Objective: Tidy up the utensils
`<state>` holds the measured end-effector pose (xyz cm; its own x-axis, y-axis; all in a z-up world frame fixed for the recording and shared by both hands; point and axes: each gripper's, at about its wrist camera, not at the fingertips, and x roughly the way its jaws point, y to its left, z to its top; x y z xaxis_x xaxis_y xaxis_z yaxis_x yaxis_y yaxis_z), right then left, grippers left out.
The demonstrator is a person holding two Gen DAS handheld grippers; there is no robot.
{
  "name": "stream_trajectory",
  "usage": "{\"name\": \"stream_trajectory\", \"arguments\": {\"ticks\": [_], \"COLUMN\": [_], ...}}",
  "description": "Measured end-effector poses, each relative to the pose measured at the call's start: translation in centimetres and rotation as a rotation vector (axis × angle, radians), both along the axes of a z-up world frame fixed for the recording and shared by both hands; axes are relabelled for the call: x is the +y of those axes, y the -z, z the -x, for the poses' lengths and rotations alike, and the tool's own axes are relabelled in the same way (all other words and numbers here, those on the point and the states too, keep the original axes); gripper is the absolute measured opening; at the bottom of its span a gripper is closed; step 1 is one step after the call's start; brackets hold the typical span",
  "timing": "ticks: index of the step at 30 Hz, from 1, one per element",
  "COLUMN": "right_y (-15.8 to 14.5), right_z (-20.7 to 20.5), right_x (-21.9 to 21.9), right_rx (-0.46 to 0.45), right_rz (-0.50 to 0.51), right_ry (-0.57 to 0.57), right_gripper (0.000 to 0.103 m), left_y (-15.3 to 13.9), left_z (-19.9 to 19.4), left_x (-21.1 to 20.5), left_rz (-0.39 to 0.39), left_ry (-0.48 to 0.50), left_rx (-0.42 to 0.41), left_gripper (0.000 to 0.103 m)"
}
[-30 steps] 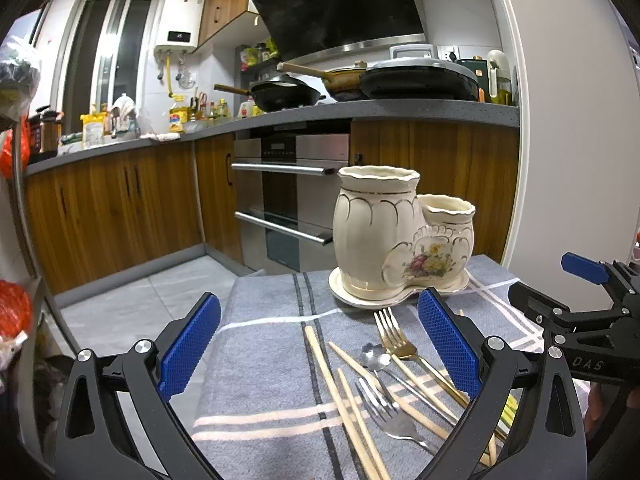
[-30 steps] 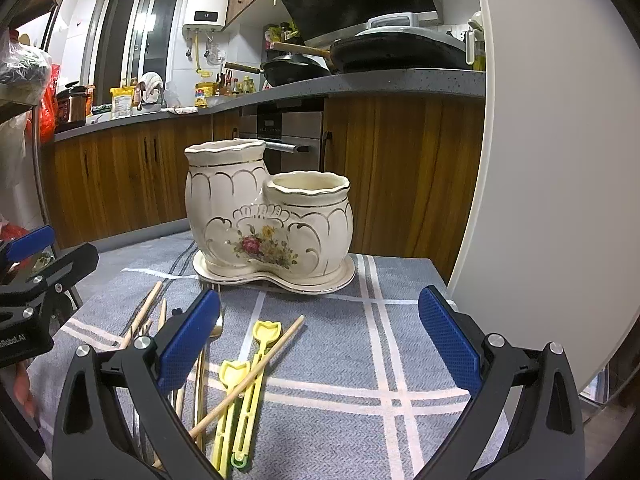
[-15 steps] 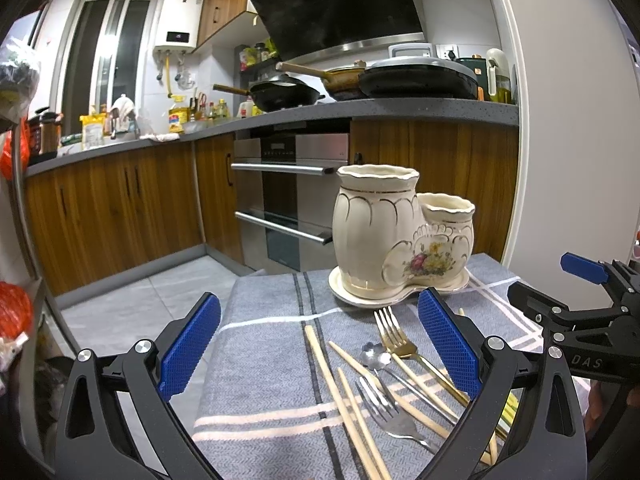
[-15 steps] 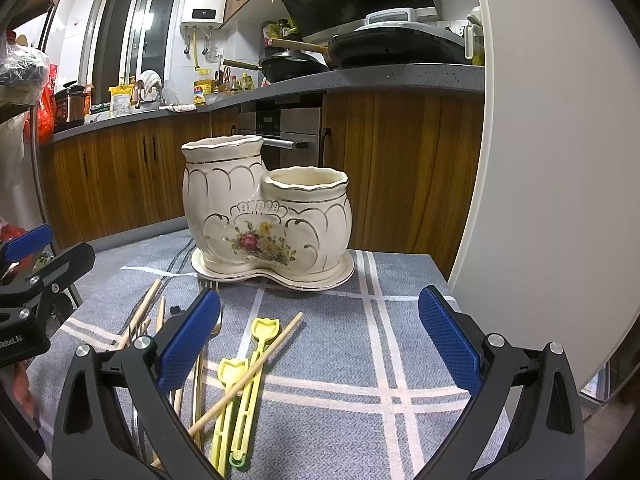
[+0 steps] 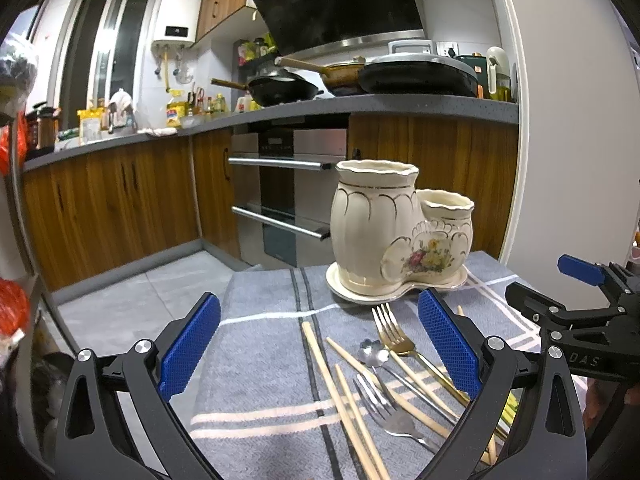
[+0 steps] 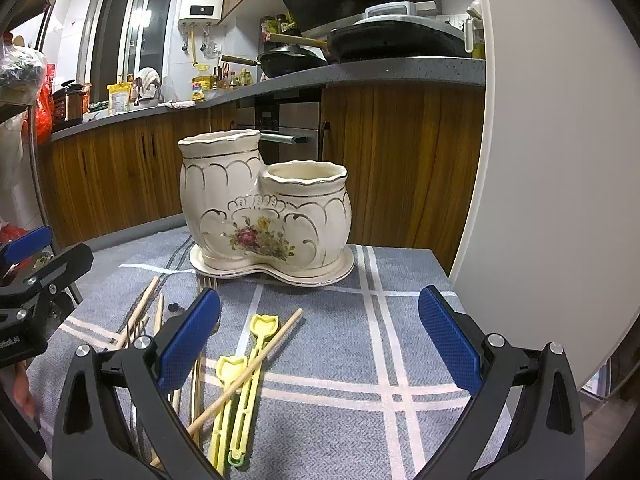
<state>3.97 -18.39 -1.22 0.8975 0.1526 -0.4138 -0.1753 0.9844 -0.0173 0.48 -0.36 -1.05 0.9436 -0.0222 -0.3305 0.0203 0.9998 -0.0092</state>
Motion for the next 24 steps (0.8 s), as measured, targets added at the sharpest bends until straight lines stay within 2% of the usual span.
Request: {"name": "stream_trajectory", "arguments": {"ticks": [5,9,16,20,22,24], "right_y": [-0.3,-0.8,-1.6,-1.2,-0.9,-0.6], "right_z": [-0.5,-0.8,-1.0,-1.5,-1.6,-1.7], "right_x": [-0.6,-1.5,-2.5,-3.0,-3.0,-2.9], "right_rx": [0.043,0.035,0.052,0.103,0.128,0.151], "right_rz": [-0.021,-0.033,-0.037,-0.051,-0.04,-0.04], "right_ry": [-0.019,-0.014,-0.077,-0.087,-0.102,-0.131], "right_gripper": [0.098,0.098,0.098,0.098,0.098,0.098], "left_y": [-0.2,-0.7,-0.9,-1.1,-1.2,-0.9], "left_z": [0.1,-0.1,-0.8,-0.6,-0.8,-1.1], "left_x": [0.9,1.4,2.7,3.8,3.8,3.5], "left_rz": [0.028,0.028,0.046,0.11,0.081,0.0], "left_ry": [0.02,0.012,-0.004,-0.027,-0.056,-0.091], "left_rx": [0.0,0.006,0.045,0.03,0.047,0.093], "left_gripper": [0.098,0.098,0.098,0.098,0.098,0.098]}}
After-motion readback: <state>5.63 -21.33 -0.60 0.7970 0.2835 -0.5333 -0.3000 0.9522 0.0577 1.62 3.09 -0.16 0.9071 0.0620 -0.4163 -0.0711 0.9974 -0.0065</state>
